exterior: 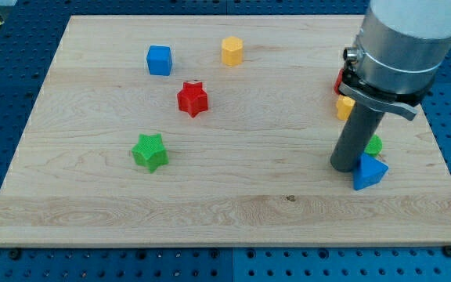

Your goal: Place the green star below the heart

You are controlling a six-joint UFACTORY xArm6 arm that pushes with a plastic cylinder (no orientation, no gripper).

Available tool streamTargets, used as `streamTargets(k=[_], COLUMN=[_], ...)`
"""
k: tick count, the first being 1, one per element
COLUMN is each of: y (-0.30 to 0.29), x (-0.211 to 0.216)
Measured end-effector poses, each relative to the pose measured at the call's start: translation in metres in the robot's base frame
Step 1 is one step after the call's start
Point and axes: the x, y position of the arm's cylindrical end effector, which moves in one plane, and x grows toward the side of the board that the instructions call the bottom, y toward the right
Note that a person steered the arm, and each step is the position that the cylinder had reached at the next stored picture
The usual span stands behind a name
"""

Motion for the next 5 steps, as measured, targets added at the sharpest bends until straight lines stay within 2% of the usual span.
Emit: streamTargets(k=[4,5], y=[0.005,-0.056], x=[0.017,0.024])
